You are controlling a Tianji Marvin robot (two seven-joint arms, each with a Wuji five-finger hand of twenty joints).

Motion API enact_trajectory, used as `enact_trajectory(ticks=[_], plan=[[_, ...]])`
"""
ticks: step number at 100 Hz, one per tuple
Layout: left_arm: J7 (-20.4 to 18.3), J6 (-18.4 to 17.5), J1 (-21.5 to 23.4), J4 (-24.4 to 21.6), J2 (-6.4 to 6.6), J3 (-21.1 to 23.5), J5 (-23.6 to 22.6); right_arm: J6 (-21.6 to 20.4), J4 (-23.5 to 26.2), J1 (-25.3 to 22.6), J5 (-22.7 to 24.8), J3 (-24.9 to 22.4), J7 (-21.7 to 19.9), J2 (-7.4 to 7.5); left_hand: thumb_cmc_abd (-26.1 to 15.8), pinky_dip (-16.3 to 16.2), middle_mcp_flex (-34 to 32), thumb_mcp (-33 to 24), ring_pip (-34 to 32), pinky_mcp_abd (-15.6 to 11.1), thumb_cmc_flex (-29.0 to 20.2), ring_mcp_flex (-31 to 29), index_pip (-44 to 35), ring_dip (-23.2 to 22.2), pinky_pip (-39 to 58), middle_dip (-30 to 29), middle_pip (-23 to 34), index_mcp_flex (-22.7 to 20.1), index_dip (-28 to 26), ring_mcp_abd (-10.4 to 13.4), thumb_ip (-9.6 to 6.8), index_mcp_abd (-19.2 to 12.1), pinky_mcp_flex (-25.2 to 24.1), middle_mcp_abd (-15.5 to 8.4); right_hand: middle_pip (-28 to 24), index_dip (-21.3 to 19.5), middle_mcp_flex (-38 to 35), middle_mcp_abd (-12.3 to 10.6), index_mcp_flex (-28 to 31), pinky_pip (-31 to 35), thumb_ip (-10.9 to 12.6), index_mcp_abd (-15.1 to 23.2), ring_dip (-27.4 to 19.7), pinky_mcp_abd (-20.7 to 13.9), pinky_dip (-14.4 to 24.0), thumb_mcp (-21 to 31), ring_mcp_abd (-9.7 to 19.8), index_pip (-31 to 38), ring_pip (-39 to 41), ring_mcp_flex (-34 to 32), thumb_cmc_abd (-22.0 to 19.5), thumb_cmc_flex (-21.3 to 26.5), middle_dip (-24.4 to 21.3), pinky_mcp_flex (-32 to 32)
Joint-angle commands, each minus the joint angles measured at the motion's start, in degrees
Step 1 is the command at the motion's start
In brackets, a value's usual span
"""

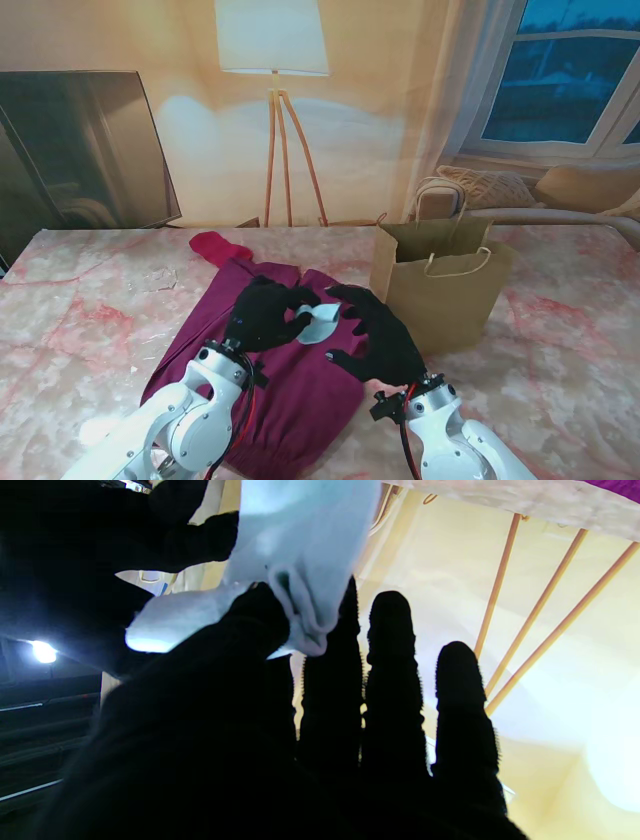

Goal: Fold the socks and the shorts into the kraft paper bag

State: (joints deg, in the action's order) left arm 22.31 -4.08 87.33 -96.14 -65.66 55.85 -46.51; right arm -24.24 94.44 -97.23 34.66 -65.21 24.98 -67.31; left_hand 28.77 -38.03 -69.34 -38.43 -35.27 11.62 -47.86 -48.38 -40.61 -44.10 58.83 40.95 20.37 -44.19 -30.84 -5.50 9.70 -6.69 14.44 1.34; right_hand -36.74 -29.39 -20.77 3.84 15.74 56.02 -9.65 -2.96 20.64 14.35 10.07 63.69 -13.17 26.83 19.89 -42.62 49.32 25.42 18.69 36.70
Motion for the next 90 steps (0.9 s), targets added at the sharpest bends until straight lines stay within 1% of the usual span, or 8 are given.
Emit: enact_trajectory(ticks=[1, 24, 40, 47, 50, 54, 70, 90], plan=[[0.51, 0.06, -0.65, 0.64, -0.73, -0.47, 0.51, -0.09, 0.39, -0.59, 0.12, 0.28, 0.58, -0.5, -0.67, -1.36, -2.5, -1.4, -0.89, 0.55, -1.12, -1.59, -4.38, -0.88, 1.18, 2.16, 2.09, -3.15, -0.01, -0.19, 0.49, -1.27, 0.06, -0.21, -2.17, -2.12, -1.71, -2.15, 1.12, 2.59, -0.18, 1.9, 1.64, -2.69, -2.6, 1.83, 0.9, 1.96, 1.52, -3.1, 1.26, 1.99, 1.19, 2.12], [2.02, -1.01, -1.56, 1.88, -1.42, -1.7, 2.33, 0.75, -0.2, 0.1, 0.59, 1.09, 2.71, -0.9, -0.56, -1.45, -2.57, -1.49, -0.94, 0.57, -0.98, -1.66, -4.55, -0.92, 1.21, 2.17, 2.02, -3.17, 0.22, -0.25, 0.52, -1.2, 0.03, -0.32, -8.33, -10.82, -8.05, -6.05, 4.79, 6.8, 1.05, 9.54, 6.56, -5.03, -4.27, 3.97, 3.3, 13.12, 5.82, -10.18, -0.74, 6.08, 4.45, 7.01], [1.87, -1.72, -1.35, 1.78, -1.44, -1.48, 2.85, 0.96, -1.41, 1.27, 0.62, 2.34, 5.35, -1.57, -0.5, -1.52, -2.66, -1.78, -0.91, 0.41, -0.62, -1.77, -4.77, -0.92, 1.2, 2.16, 2.02, -3.25, 0.33, -0.12, 0.61, 0.47, 0.07, -0.4, -10.43, -15.29, -13.66, -7.04, 12.21, 9.92, 1.49, 15.9, 12.14, -7.58, -2.87, 5.88, 5.77, 20.23, 10.88, -14.12, -1.02, 7.67, 7.22, 11.15], [1.13, -2.63, -0.75, 1.41, -1.43, -0.82, 4.0, 0.99, -1.35, 1.34, 0.0, 2.42, 5.05, -1.66, -0.5, -1.46, -2.53, -1.88, -0.8, 0.4, -0.56, -1.63, -4.7, -0.87, 0.96, 2.09, 1.92, -3.24, 0.42, -0.05, 0.65, -0.49, -0.24, -0.42, -9.77, -14.45, -15.38, -6.8, 14.83, 10.42, 1.94, 16.76, 13.22, -7.87, -2.5, 7.23, 5.84, 19.42, 11.29, -15.06, -5.38, 7.39, 7.51, 12.11], [0.93, -3.13, -0.52, 1.33, -1.44, -0.58, 4.47, 0.88, -1.29, 1.36, -0.6, 2.43, 4.72, -1.69, -0.49, -1.44, -2.55, -1.91, -0.76, 0.39, -0.56, -1.64, -4.69, -0.86, 0.85, 2.07, 1.9, -3.21, 0.43, -0.02, 0.66, -0.58, -0.39, -0.46, -9.46, -12.38, -16.95, -6.69, 16.76, 10.78, -0.82, 17.7, 13.77, -7.93, -2.2, 7.28, 5.98, 19.85, 11.38, -15.68, -6.02, 9.03, 7.78, 12.57], [0.8, -3.67, -0.26, 1.27, -1.48, -0.33, 5.01, 0.87, -1.13, 1.35, -1.2, 2.42, 4.14, -1.66, -0.46, -1.42, -2.56, -1.95, -0.68, 0.45, -0.56, -1.61, -4.69, -0.82, 0.72, 2.02, 1.84, -3.21, 0.44, -0.01, 0.66, -0.72, -0.56, -0.48, -9.21, -10.41, -18.12, -6.59, 18.1, 11.05, -1.99, 18.29, 14.08, -8.2, -1.95, 7.38, 6.25, 20.3, 11.42, -16.15, -5.94, 10.14, 7.95, 12.94], [-0.21, -6.32, 0.64, 0.73, -1.41, 0.47, 6.55, 1.42, -1.55, 2.05, -1.19, 3.21, 4.21, -1.77, -0.34, -1.46, -2.66, -2.12, -0.4, 0.38, -0.34, -1.65, -4.77, -0.73, 0.14, 1.92, 1.61, -3.36, 0.54, 0.3, 0.71, -1.08, -1.49, -0.89, -6.87, -7.27, -19.55, -6.5, 21.07, 10.76, 2.49, 18.18, 14.25, -9.46, -1.21, 8.96, 7.17, 17.42, 10.74, -16.6, -4.76, 11.98, 6.6, 13.27], [-2.05, -8.39, 0.7, 0.3, -1.06, 0.86, 7.08, 1.84, -3.23, 3.38, 0.54, 4.81, 8.99, -2.58, -0.42, -1.44, -2.79, -2.18, 0.08, 0.07, 0.03, -1.81, -4.84, -0.56, -0.9, 1.91, 1.4, -3.3, 0.44, 0.85, 0.76, -2.15, -2.42, -1.49, -4.74, -4.79, -17.06, -7.41, 19.83, 5.93, 2.26, 19.21, 9.49, -6.71, -0.63, 8.06, 7.43, 14.55, 2.74, -8.35, -0.87, 11.28, 4.52, 7.2]])
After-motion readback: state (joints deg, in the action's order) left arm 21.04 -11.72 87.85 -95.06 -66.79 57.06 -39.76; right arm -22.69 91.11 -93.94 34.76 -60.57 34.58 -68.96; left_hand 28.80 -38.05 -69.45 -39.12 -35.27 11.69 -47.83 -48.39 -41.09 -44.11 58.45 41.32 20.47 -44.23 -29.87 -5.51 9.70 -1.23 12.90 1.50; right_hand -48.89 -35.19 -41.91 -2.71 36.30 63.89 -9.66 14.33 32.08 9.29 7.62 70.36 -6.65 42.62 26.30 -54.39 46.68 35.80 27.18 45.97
